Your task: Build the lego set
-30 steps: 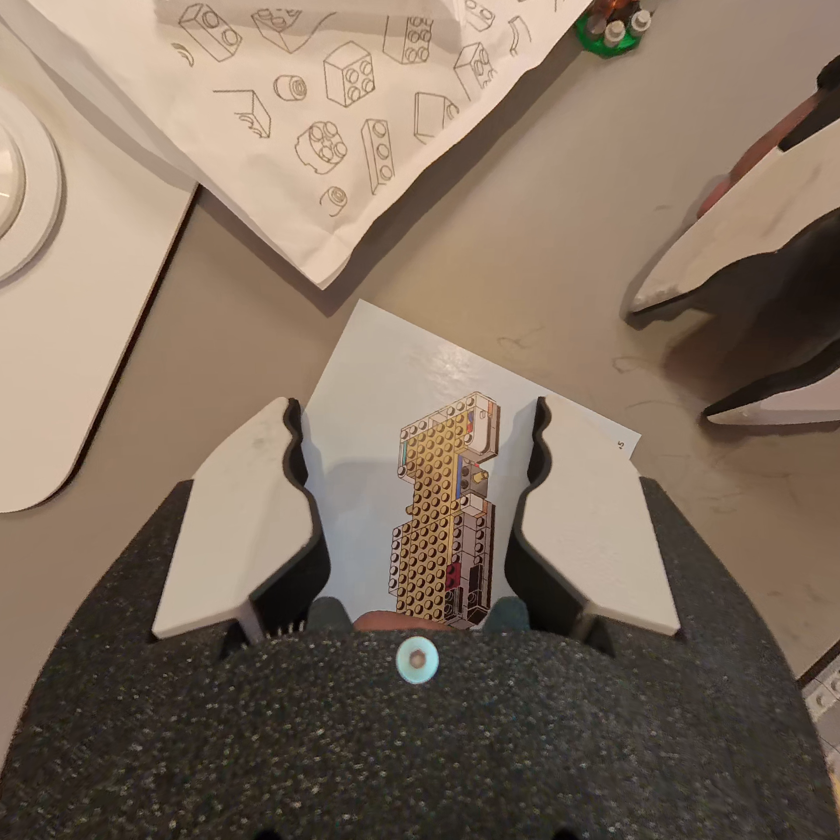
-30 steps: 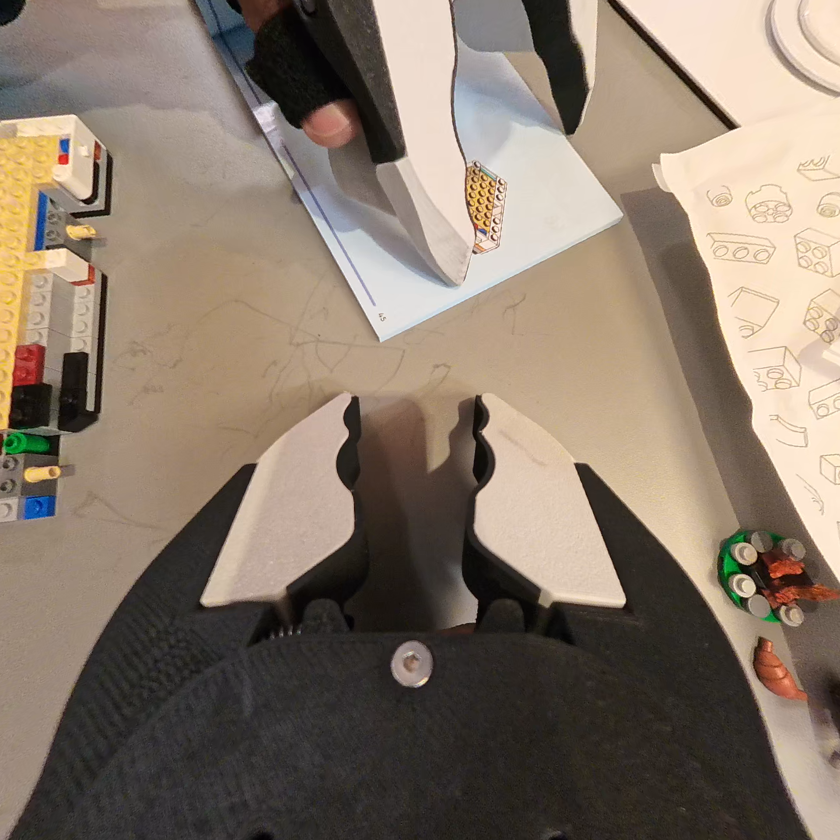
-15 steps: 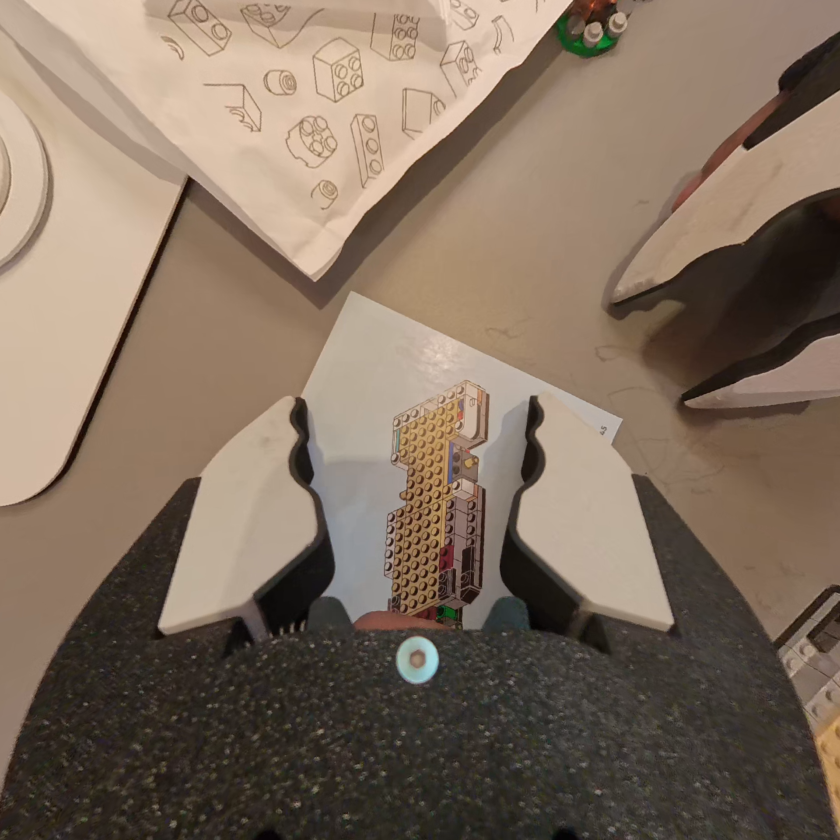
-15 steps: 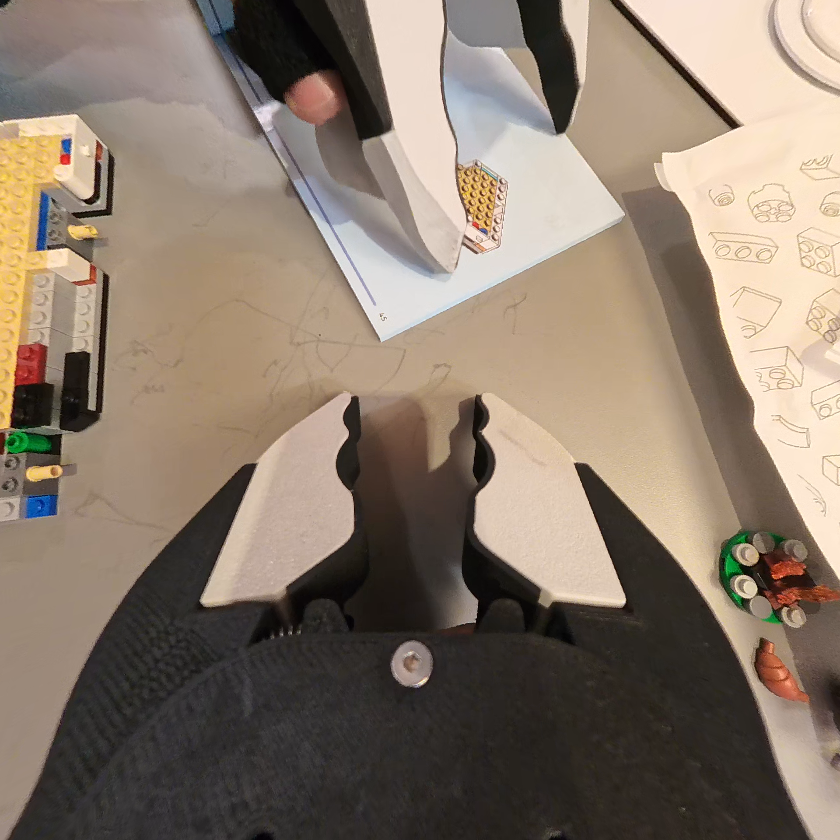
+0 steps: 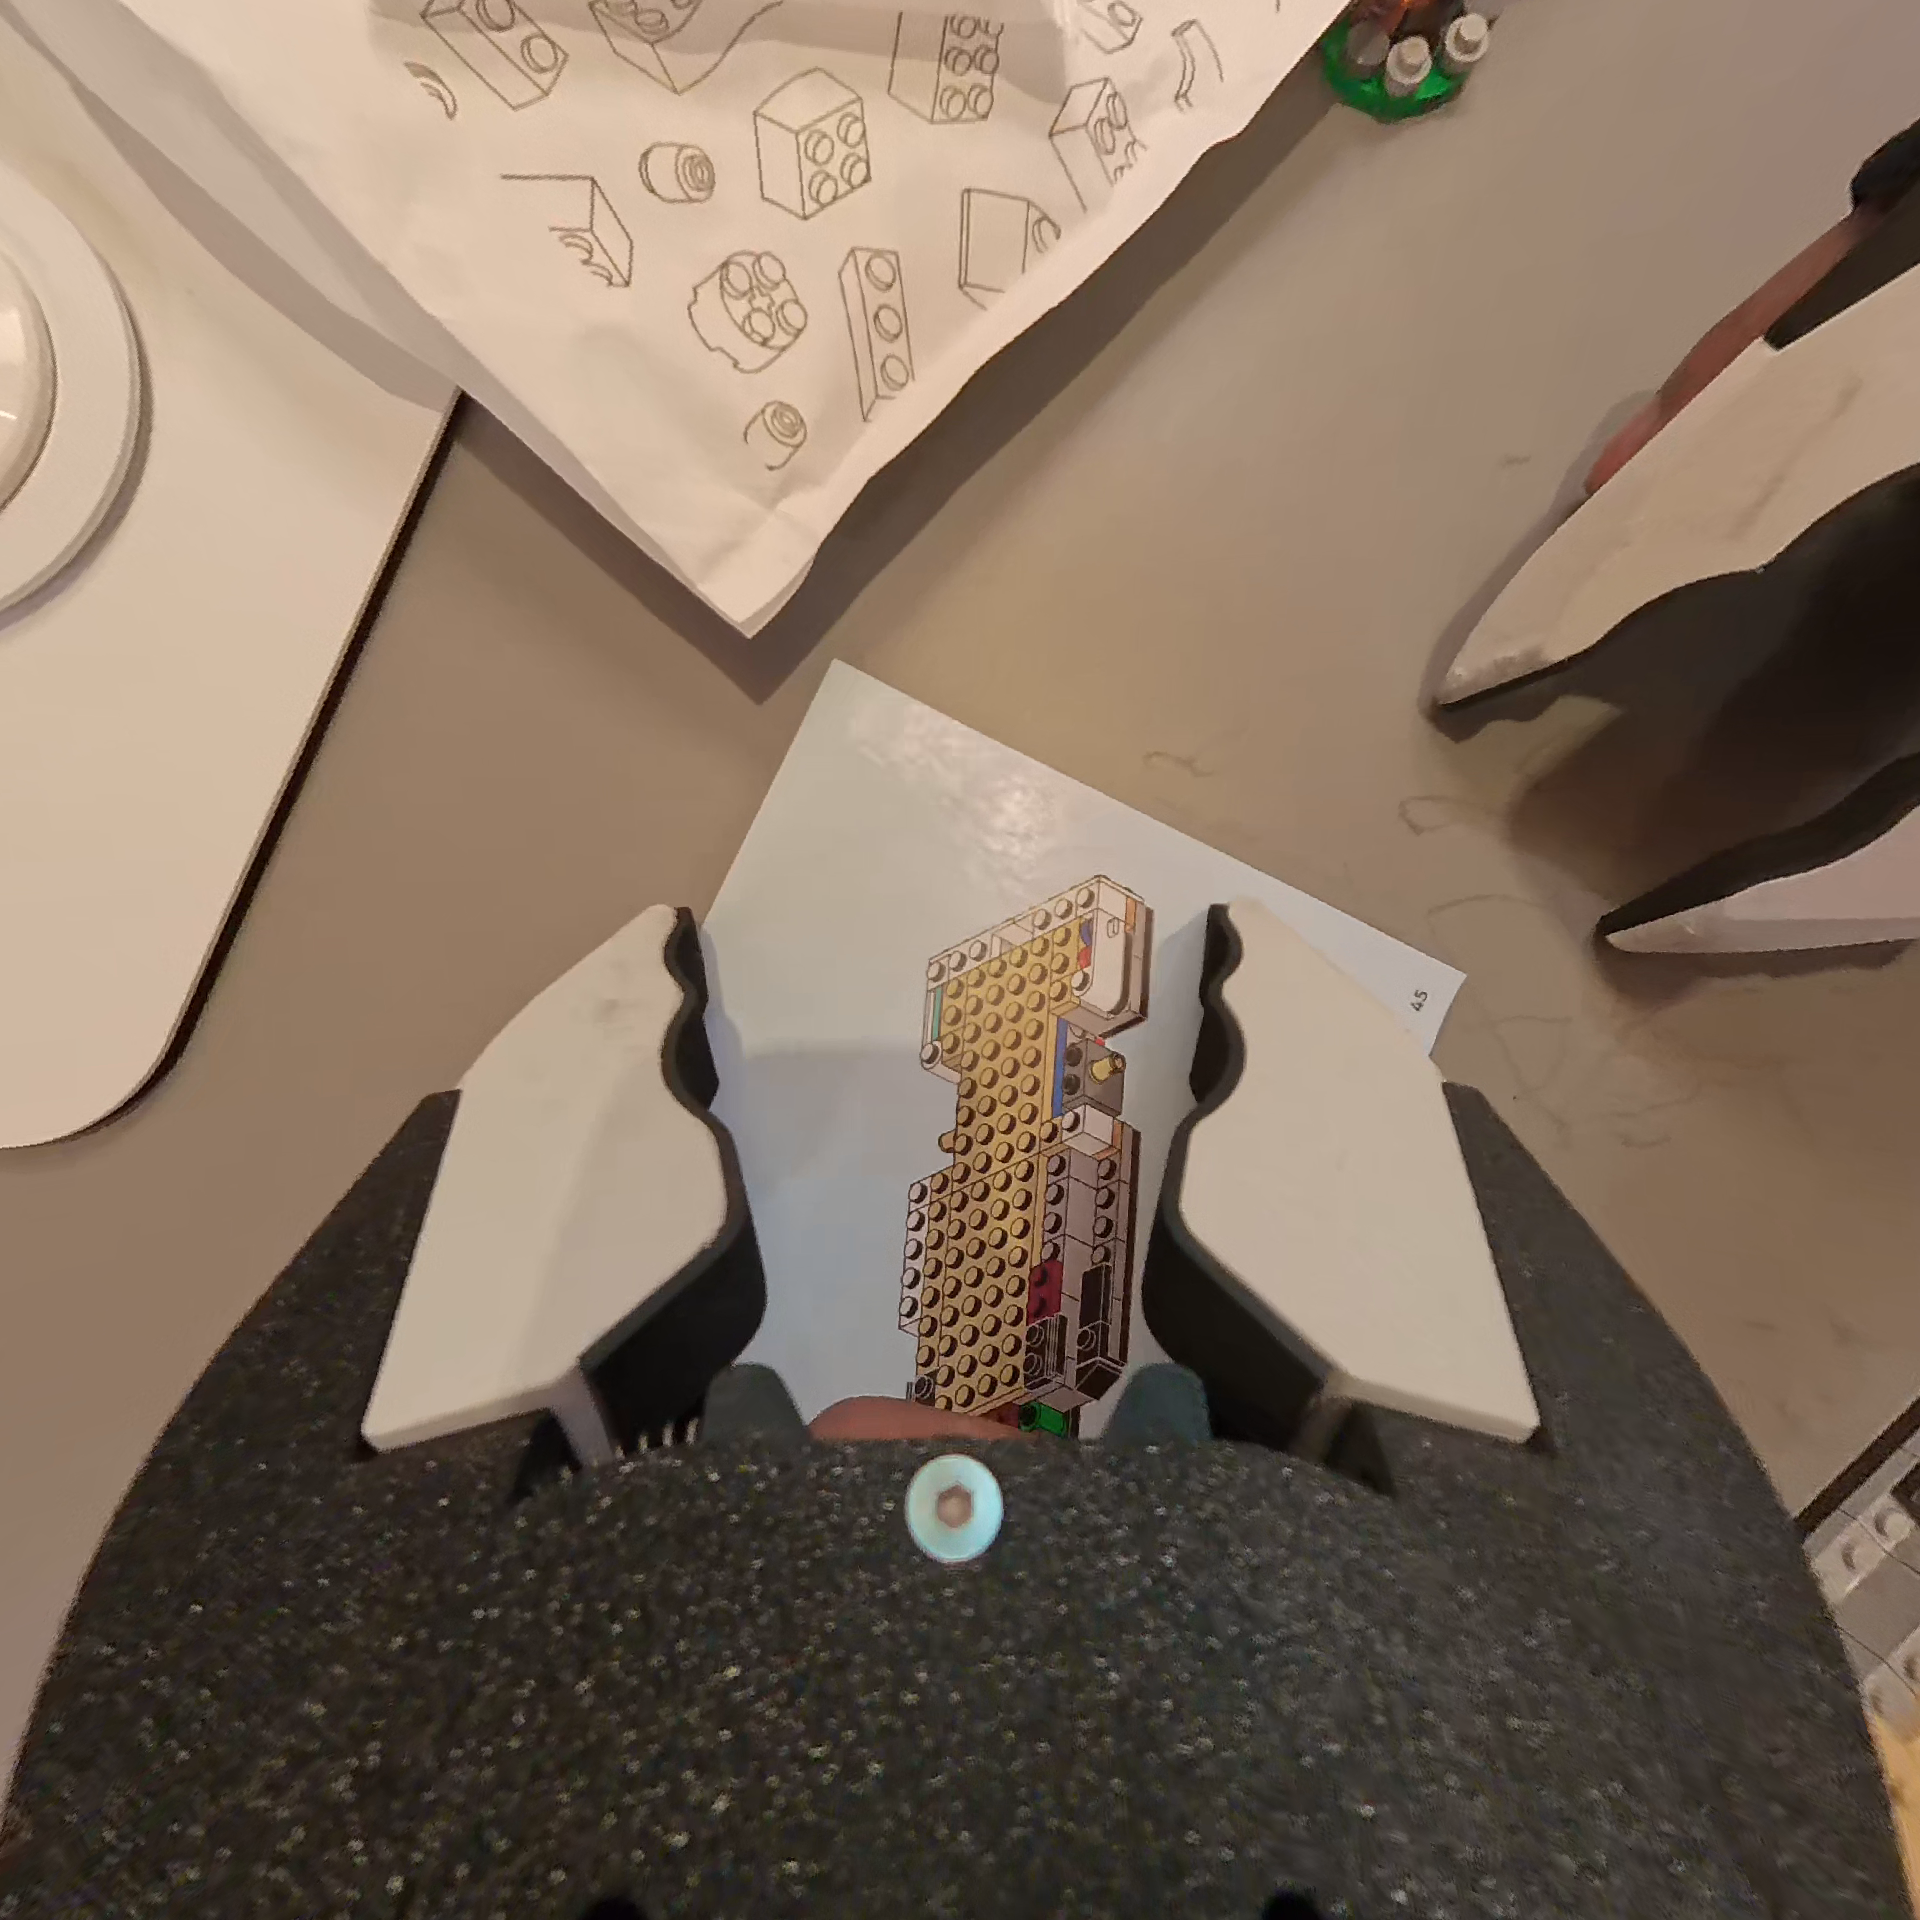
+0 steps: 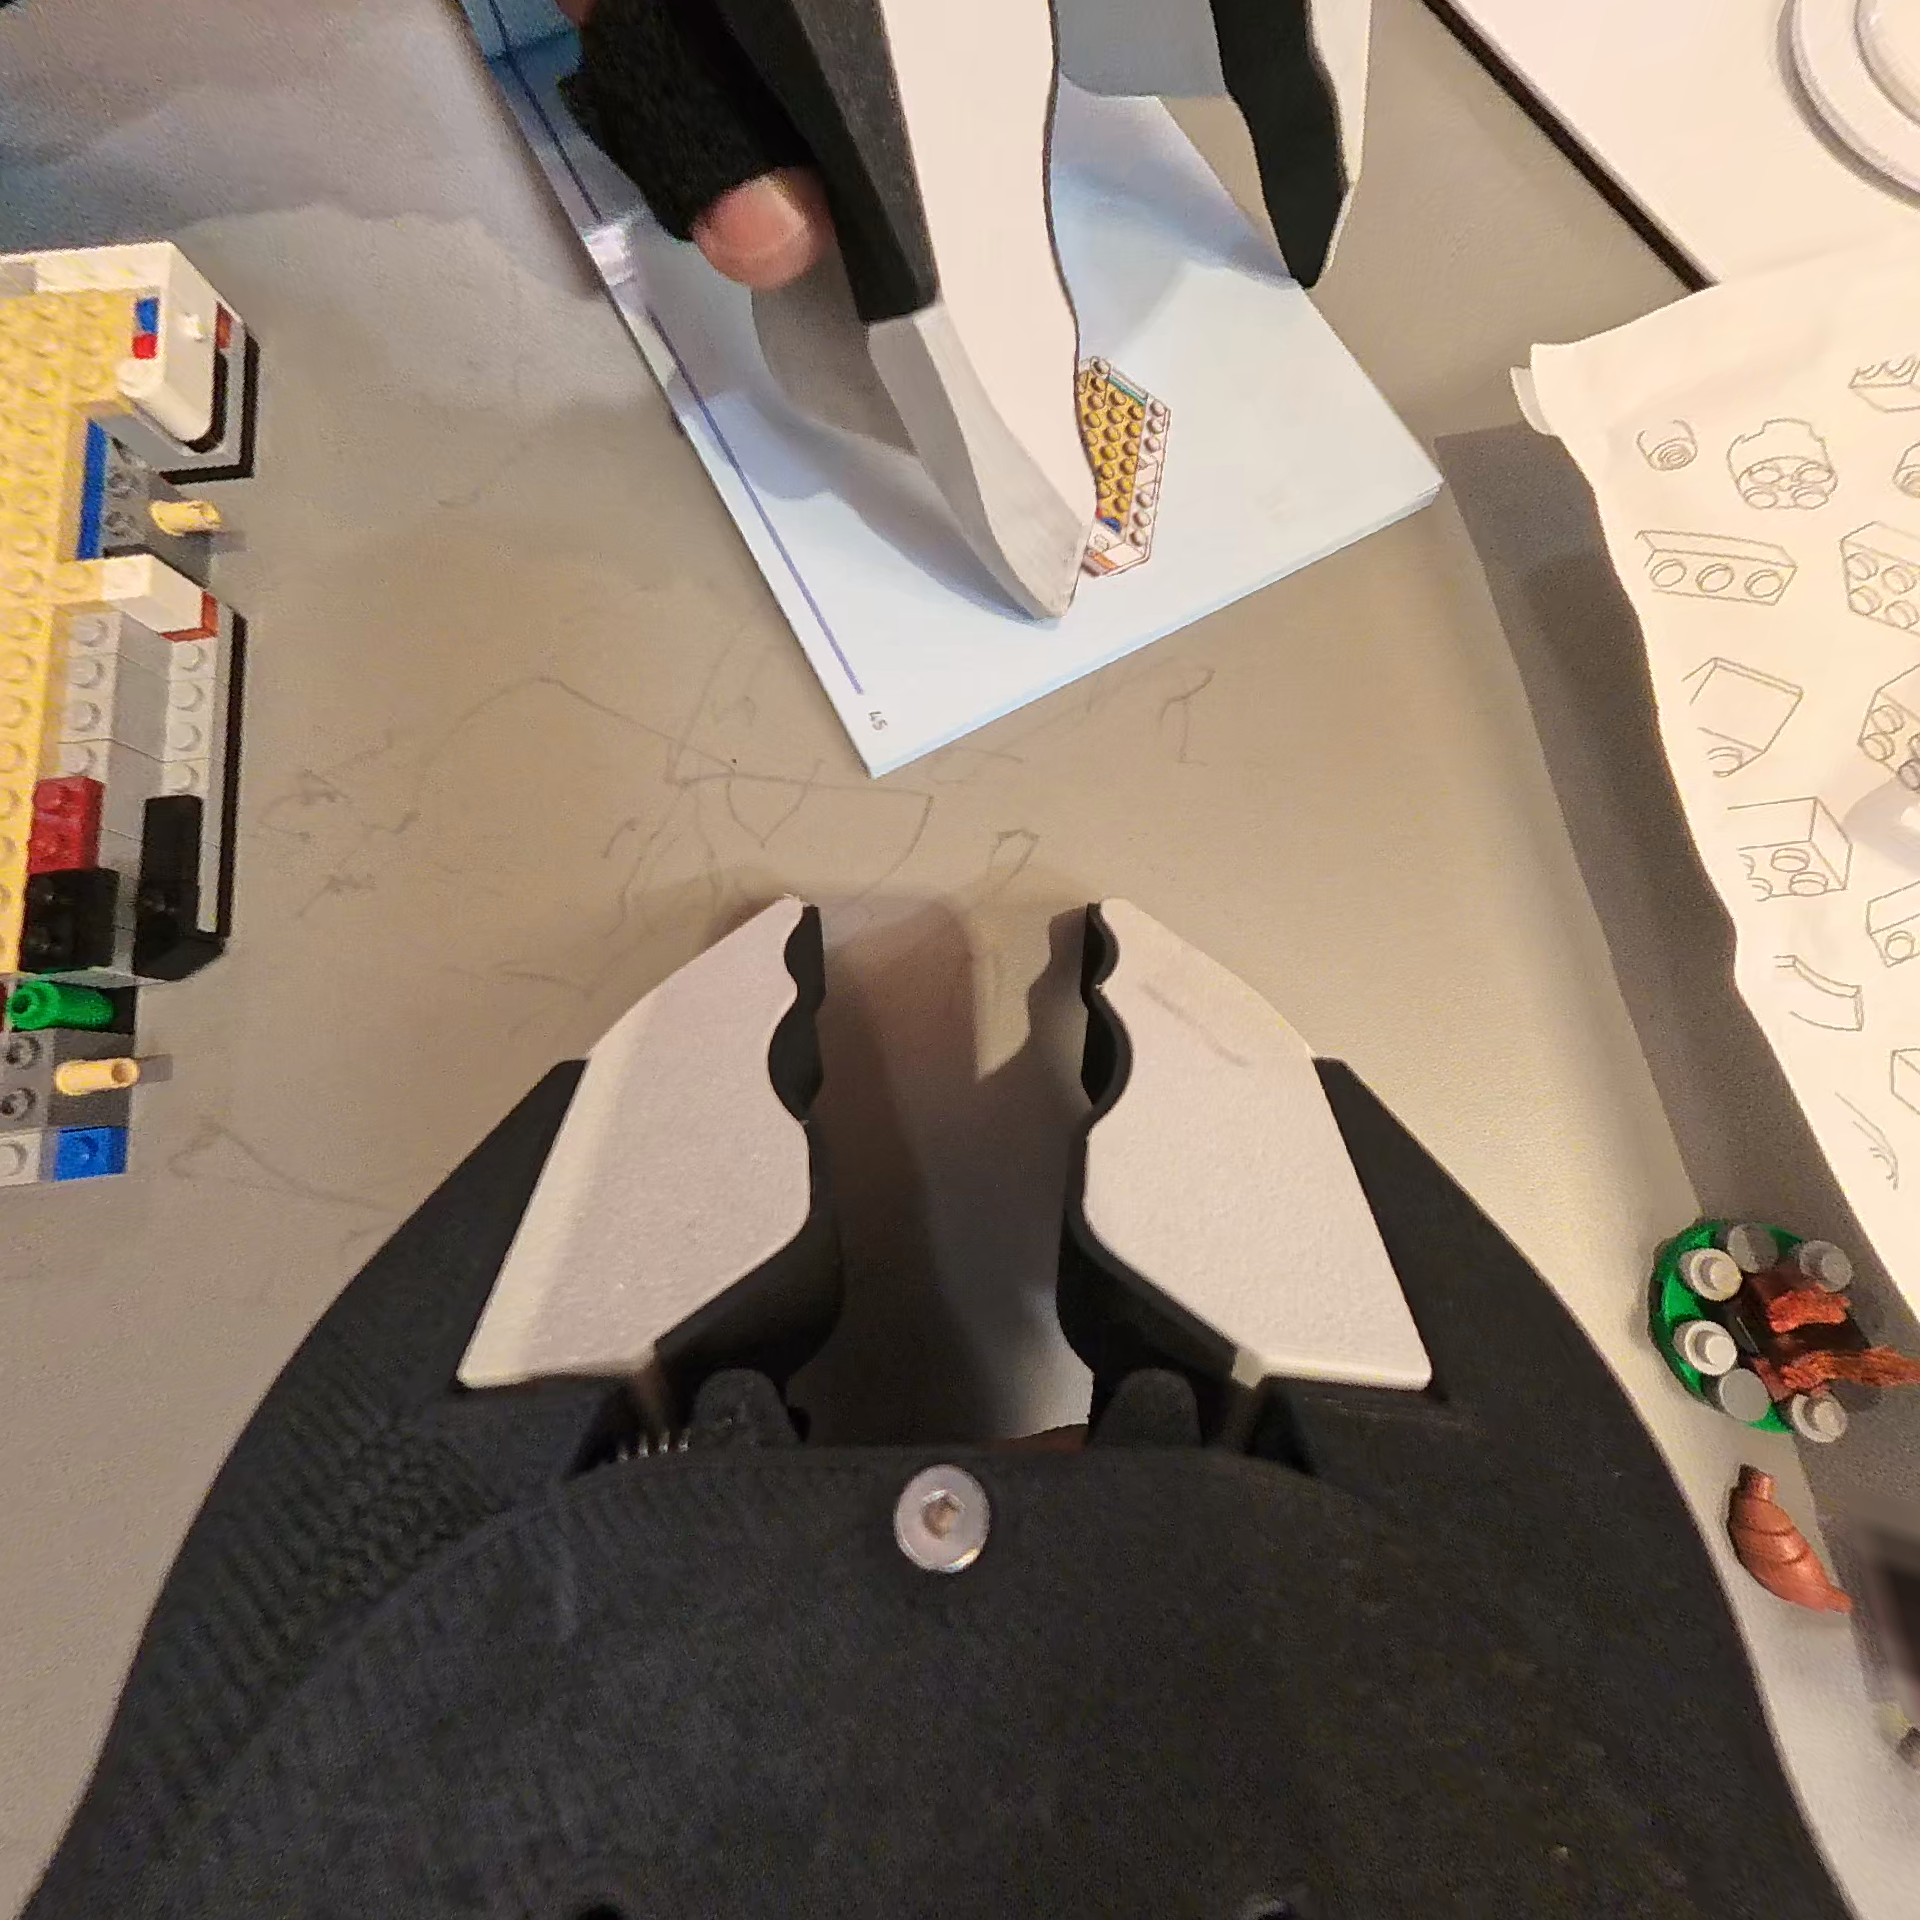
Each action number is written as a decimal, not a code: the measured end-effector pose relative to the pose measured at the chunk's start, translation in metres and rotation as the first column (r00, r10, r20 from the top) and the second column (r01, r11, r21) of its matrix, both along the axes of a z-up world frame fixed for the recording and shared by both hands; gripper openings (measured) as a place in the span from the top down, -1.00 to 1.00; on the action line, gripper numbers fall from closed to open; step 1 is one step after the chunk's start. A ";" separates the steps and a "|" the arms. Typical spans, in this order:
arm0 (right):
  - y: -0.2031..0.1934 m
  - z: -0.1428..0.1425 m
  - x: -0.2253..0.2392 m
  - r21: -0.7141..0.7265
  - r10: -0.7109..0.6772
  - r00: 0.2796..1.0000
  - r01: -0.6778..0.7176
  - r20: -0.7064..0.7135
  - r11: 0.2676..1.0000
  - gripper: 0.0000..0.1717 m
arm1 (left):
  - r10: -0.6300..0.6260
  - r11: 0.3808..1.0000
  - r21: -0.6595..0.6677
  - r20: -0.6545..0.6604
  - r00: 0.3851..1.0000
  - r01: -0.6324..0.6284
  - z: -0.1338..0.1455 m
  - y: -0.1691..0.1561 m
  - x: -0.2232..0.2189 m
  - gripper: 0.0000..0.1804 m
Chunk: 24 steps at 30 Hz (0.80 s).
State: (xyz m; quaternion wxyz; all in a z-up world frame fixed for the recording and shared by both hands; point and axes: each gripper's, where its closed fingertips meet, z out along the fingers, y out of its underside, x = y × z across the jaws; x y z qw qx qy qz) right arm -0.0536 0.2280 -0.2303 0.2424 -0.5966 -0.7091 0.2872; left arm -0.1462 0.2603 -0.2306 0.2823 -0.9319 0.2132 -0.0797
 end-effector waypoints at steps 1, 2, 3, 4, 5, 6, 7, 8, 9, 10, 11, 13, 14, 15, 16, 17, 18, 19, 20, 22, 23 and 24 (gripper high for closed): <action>0.000 0.000 0.000 0.000 0.000 1.000 0.000 -0.001 1.000 0.44 | -0.002 1.000 -0.003 0.004 1.000 0.002 0.000 -0.001 0.000 0.00; 0.000 0.000 0.000 -0.001 0.000 1.000 0.000 -0.001 1.000 0.44 | -0.004 1.000 -0.006 0.008 1.000 0.004 0.001 -0.001 0.001 0.00; 0.000 0.000 0.000 0.000 0.000 1.000 0.000 -0.001 1.000 0.44 | -0.007 1.000 -0.007 0.009 1.000 0.007 0.001 -0.002 0.001 0.00; 0.000 0.000 0.000 0.000 0.000 1.000 0.000 0.000 1.000 0.44 | -0.009 1.000 -0.008 0.008 1.000 0.009 0.001 -0.002 0.001 0.00; 0.000 0.000 0.000 0.001 0.000 1.000 0.000 0.000 1.000 0.44 | -0.010 1.000 -0.007 0.008 1.000 0.010 0.002 -0.002 0.001 0.01; 0.000 0.000 0.000 0.003 0.000 1.000 0.000 0.000 1.000 0.44 | -0.010 1.000 -0.005 0.008 1.000 0.010 0.003 -0.003 0.001 0.01; 0.000 0.000 0.000 0.005 -0.001 1.000 0.001 0.000 1.000 0.44 | -0.010 1.000 -0.003 0.009 1.000 0.010 0.004 -0.003 0.001 0.01; 0.000 0.000 0.000 0.005 -0.001 1.000 0.001 0.000 1.000 0.44 | -0.010 1.000 -0.001 0.011 1.000 0.010 0.005 -0.003 0.001 0.02; 0.000 0.000 0.000 0.005 -0.004 1.000 0.004 -0.001 1.000 0.44 | -0.011 1.000 0.000 0.011 1.000 0.011 0.006 -0.003 0.000 0.02; 0.001 0.000 0.000 0.003 -0.009 1.000 0.009 -0.002 1.000 0.44 | -0.011 1.000 0.001 0.011 1.000 0.011 0.007 -0.003 0.000 0.03; 0.002 0.001 -0.001 0.000 -0.015 1.000 0.015 -0.005 1.000 0.44 | -0.011 1.000 0.001 0.010 1.000 0.011 0.007 -0.004 -0.001 0.04; 0.006 0.004 -0.003 -0.011 -0.034 0.999 0.034 -0.025 0.999 0.44 | -0.011 1.000 0.002 0.009 1.000 0.011 0.008 -0.004 -0.002 0.06; 0.008 0.006 -0.006 -0.025 -0.046 0.998 0.045 -0.037 0.999 0.45 | -0.011 1.000 0.002 0.009 1.000 0.011 0.008 -0.004 -0.002 0.07; 0.011 0.008 -0.008 -0.042 -0.058 0.997 0.056 -0.045 0.998 0.45 | -0.011 1.000 0.003 0.010 1.000 0.011 0.009 -0.004 -0.002 0.08; 0.014 0.009 -0.011 -0.049 -0.070 0.996 0.068 -0.054 0.997 0.45 | -0.011 1.000 0.003 0.010 1.000 0.011 0.009 -0.005 -0.003 0.08; 0.019 0.011 -0.015 -0.044 -0.082 0.994 0.079 -0.067 0.996 0.45 | -0.012 1.000 0.005 0.011 1.000 0.012 0.010 -0.005 -0.003 0.09; 0.023 0.013 -0.019 -0.034 -0.088 0.993 0.086 -0.082 0.996 0.45 | -0.013 1.000 0.006 0.012 1.000 0.013 0.011 -0.005 -0.003 0.10; 0.026 0.015 -0.025 -0.023 -0.088 0.992 0.086 -0.093 0.996 0.45 | -0.014 1.000 0.007 0.013 1.000 0.014 0.012 -0.005 -0.004 0.10; 0.028 0.016 -0.030 -0.012 -0.081 0.991 0.080 -0.103 0.997 0.45 | -0.014 1.000 0.008 0.013 1.000 0.014 0.012 -0.006 -0.004 0.11; 0.028 0.019 -0.041 0.013 -0.047 0.991 0.049 -0.127 0.999 0.45 | -0.016 1.000 0.008 0.015 1.000 0.016 0.013 -0.006 -0.005 0.12; 0.029 0.020 -0.047 0.034 -0.029 0.990 0.034 -0.139 0.999 0.45 | -0.016 1.000 0.009 0.017 1.000 0.016 0.014 -0.007 -0.005 0.12; 0.029 0.021 -0.052 0.058 -0.010 0.989 0.019 -0.148 0.998 0.45 | -0.017 1.000 0.009 0.017 1.000 0.017 0.015 -0.007 -0.006 0.13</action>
